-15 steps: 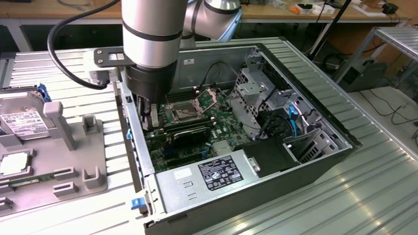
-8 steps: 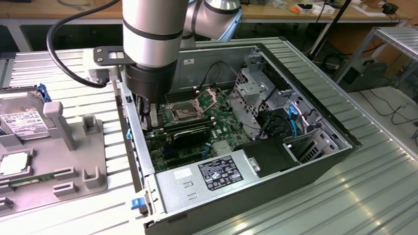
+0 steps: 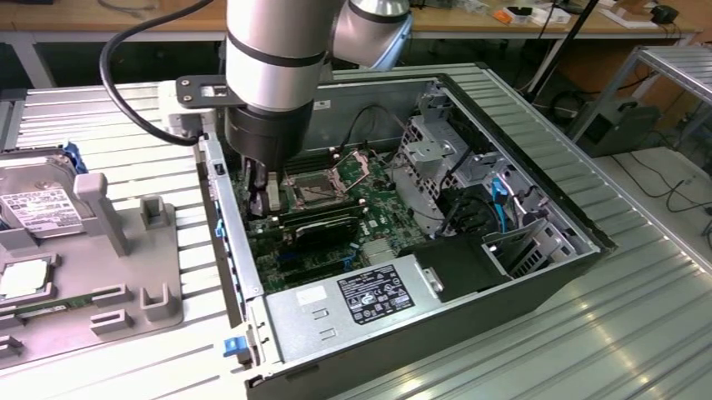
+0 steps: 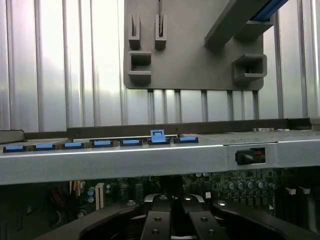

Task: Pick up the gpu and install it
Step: 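Press down on the gpu until it lock into place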

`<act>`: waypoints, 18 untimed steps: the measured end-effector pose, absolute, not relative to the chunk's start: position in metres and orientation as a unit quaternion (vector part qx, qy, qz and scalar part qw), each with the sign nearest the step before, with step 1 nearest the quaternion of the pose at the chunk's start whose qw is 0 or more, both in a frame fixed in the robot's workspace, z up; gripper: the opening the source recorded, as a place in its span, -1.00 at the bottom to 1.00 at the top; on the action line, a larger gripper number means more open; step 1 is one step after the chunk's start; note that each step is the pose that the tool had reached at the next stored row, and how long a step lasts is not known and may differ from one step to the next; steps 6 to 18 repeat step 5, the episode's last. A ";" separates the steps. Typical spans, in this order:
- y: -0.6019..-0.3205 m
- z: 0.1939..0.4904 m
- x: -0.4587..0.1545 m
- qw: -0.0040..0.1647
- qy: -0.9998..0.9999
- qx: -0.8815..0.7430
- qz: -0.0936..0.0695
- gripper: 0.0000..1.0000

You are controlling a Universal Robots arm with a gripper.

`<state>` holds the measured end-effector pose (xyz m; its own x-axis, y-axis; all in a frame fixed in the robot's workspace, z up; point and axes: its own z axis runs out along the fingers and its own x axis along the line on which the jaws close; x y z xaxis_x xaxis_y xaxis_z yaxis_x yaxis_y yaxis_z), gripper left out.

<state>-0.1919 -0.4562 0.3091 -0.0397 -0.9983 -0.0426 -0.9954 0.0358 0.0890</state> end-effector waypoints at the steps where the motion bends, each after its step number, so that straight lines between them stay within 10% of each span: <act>1: -0.456 0.309 -0.192 0.016 -0.720 0.693 -0.047 -0.79; 18: -0.456 0.309 -0.192 0.016 -0.720 0.693 -0.047 -0.79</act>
